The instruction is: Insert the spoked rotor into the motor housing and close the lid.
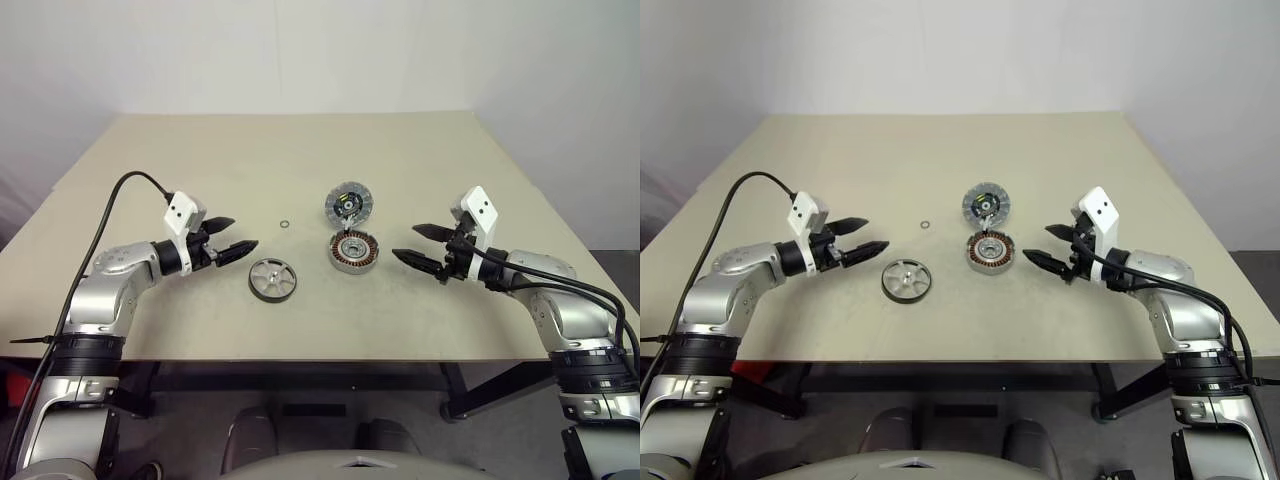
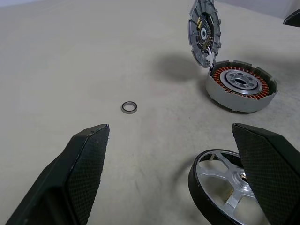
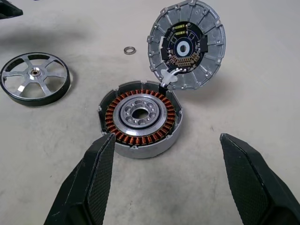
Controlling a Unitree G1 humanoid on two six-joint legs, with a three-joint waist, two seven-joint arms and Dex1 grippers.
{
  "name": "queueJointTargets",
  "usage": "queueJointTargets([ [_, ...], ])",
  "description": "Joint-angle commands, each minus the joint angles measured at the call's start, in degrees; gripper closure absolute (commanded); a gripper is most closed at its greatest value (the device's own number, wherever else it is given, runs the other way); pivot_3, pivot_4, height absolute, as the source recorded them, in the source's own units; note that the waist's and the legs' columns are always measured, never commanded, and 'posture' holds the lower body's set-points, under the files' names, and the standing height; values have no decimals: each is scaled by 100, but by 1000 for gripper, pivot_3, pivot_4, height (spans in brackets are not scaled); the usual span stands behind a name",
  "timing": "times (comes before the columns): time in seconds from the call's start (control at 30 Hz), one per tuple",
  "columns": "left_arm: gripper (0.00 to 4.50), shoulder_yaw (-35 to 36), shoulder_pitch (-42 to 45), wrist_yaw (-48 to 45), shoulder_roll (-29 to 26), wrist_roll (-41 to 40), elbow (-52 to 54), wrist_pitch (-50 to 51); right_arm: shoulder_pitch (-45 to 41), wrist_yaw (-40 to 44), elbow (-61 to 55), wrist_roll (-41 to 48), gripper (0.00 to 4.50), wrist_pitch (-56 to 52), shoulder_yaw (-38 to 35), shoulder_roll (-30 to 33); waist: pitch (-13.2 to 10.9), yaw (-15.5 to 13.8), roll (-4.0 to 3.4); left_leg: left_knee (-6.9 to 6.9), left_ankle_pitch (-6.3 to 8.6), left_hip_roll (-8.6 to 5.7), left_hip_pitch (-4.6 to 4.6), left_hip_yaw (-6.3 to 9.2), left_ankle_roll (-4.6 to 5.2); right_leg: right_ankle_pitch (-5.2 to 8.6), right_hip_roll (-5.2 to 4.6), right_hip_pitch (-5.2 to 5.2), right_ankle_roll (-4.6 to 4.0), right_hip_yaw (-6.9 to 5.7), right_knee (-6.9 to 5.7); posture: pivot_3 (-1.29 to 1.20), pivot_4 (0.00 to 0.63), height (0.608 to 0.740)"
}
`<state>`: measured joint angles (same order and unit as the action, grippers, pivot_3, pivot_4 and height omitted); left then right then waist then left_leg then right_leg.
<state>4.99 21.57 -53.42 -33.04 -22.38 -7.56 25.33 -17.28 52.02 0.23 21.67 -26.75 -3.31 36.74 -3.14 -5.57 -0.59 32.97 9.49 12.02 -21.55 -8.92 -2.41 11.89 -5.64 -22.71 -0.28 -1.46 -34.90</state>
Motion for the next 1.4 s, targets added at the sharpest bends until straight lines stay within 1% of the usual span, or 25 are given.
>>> queueJointTargets([
  [0.03, 47, 46, 59, 18, -28, -10, 122, -95, -167, -31, -81, 18, 459, 75, -64, -3, 0, 0, 0, 0, 0, 0, 0, 0, 0, 0, 0, 0, 0, 0, 0, 0, 0, 740],
  [0.43, 47, 40, 154, 132, 22, 51, -13, -199, -186, -96, -127, 17, 459, 46, -65, -19, 0, 0, 0, 0, 0, 0, 0, 0, 0, 0, 0, 0, 0, 0, 0, 0, 0, 740],
  [0.6, 47, -30, 695, 868, 344, 681, -916, -1002, -194, -132, -139, 23, 459, 26, -66, -30, 0, -15, 0, 2, 0, 0, 0, 2, 0, 0, 0, 6, 0, -2, -1, 0, 0, 740],
  [0.73, 47, -315, 1222, 1305, 695, 1274, -1905, -1832, -220, -149, -140, 18, 459, 19, -38, -71, 0, -19, 1, 9, 0, -4, 1, 5, 0, 0, -3, 15, 1, -1, 2, 0, 0, 740],
  [0.97, 47, -533, 1766, 1414, 1264, 1590, -3196, -2560, -241, -164, -155, 34, 459, 15, -67, -93, 0, -23, 1, 9, 1, -4, -11, 6, 2, -2, -4, 5, 0, -3, 3, 0, 0, 740],
  [1.17, 47, -524, 2180, 1683, 1536, 1832, -4410, -3178, -181, -195, -209, 53, 459, 6, -111, -78, 0, -30, 2, 11, 1, -5, -13, 7, 5, -2, -5, 4, -1, -3, 3, 0, 0, 740],
  [1.4, 47, -501, 2411, 1652, 1661, 1883, -4889, -3307, -114, -230, -262, 87, 459, -12, -153, -71, 0, -62, 2, 12, 2, -6, -13, 9, 5, -2, -8, 5, -1, -6, 3, 0, 0, 740],
])
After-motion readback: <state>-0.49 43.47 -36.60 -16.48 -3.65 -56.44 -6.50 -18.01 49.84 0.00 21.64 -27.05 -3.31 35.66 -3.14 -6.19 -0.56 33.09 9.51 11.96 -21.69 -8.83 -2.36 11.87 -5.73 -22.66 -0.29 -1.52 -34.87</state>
